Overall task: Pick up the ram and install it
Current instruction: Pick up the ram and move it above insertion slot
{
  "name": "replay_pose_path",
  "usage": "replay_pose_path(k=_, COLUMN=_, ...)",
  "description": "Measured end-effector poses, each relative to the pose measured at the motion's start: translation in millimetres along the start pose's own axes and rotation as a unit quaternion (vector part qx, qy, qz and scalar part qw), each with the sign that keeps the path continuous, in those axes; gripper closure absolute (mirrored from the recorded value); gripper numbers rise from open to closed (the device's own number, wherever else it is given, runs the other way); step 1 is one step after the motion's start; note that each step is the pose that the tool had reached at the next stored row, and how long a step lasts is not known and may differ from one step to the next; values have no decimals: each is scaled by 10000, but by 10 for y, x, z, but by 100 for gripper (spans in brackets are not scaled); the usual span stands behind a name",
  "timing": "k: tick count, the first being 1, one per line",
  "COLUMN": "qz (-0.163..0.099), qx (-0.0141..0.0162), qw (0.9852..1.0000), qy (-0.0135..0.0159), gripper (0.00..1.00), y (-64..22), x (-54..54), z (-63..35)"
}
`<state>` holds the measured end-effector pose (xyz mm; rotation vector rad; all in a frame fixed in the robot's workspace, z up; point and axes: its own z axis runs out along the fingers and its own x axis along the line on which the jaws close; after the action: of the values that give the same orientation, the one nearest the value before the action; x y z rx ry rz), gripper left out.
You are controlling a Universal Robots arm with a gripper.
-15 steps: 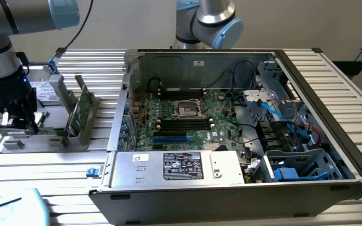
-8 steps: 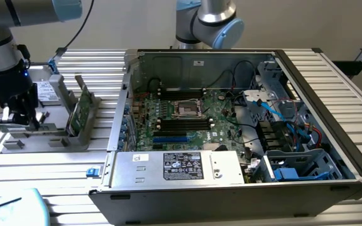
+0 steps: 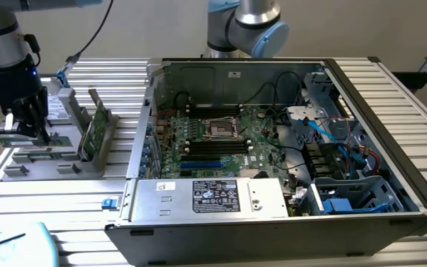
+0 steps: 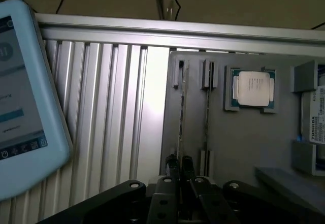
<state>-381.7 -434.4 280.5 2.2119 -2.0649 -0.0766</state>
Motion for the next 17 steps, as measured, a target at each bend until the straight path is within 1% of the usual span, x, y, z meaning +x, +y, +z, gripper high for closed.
replay_pose_path(k=6, qz=-2, qx=-25, qw=10000, qy=-3, gripper=86, y=-144, x=20, z=-212)
replay_pose_path(k=17, qz=-5, qx=-78, qw=10000, qy=-14, gripper=86, y=-500, x=60, z=-556)
